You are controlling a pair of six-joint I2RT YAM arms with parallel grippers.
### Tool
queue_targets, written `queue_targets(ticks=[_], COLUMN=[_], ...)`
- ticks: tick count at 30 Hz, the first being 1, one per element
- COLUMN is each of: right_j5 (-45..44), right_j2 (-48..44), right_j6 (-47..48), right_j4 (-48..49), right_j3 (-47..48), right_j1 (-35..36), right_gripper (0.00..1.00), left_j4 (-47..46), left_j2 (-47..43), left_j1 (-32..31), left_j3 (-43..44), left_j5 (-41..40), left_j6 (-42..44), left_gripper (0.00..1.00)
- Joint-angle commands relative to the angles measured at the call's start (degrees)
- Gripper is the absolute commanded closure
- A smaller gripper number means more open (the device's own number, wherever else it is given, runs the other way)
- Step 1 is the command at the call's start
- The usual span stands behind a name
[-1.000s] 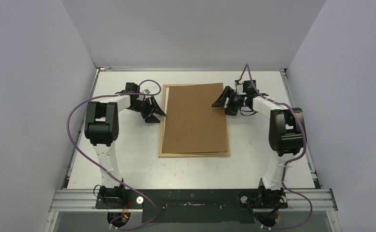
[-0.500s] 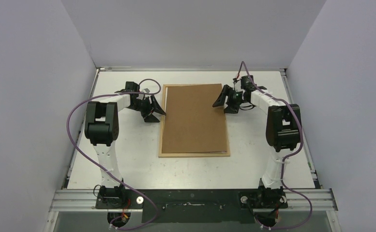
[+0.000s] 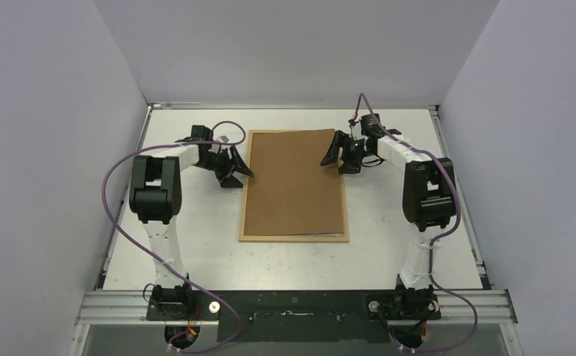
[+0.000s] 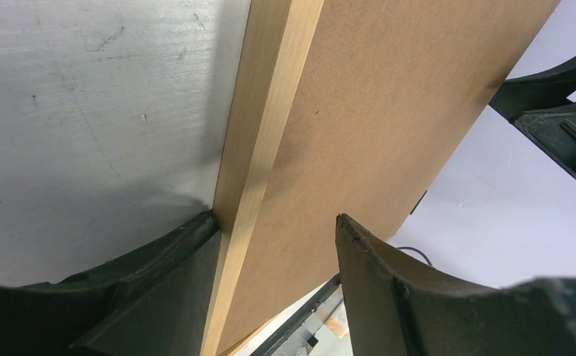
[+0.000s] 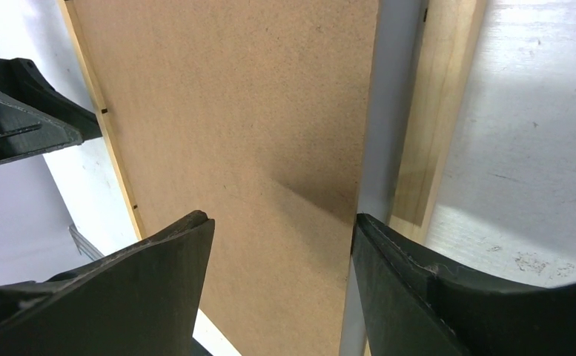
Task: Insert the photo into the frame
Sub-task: Place the photo frame item in the photo frame.
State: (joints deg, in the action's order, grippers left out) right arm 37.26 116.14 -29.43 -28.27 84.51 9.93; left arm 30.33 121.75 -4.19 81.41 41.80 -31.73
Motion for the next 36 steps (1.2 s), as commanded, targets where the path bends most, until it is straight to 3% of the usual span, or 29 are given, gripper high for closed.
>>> queue_targets(ticks=[1,8,19,32,36], right_j5=[0.29,-12.41,-23.65,-24.96,-25.82], right_j2=[0.24,-4.12,-8.52,-6.47,-4.71], right_j6=[2.24,4.31,7.99,8.08,8.63], right_j4=[-2.24,-11.15,-16.83,-15.51,-16.17], right_j3=[4.07,5.75,6.30,0.78,0.72], right_j1=[2.15,1.80,2.09,4.83,6.38], right_gripper=[0.31,0.21,0.18,0.20,0.20], left_j4=[-0.36,1.56,6.31,4.71,6.83], left_j2=[1.09,-0.75,-2.82,-3.68,-3.42], left_j1=[-0.12,0.12,2.14,0.10,-1.38], left_j3=[1.39,2.59,6.26,2.39,1.83], left_j5=[-0.82,-2.89,-4.18,-4.37,-8.35], left_j6=[1.12,1.84,4.55,4.28,4.60], left_gripper=[0.43,0.42,0.36,0.35,0.35])
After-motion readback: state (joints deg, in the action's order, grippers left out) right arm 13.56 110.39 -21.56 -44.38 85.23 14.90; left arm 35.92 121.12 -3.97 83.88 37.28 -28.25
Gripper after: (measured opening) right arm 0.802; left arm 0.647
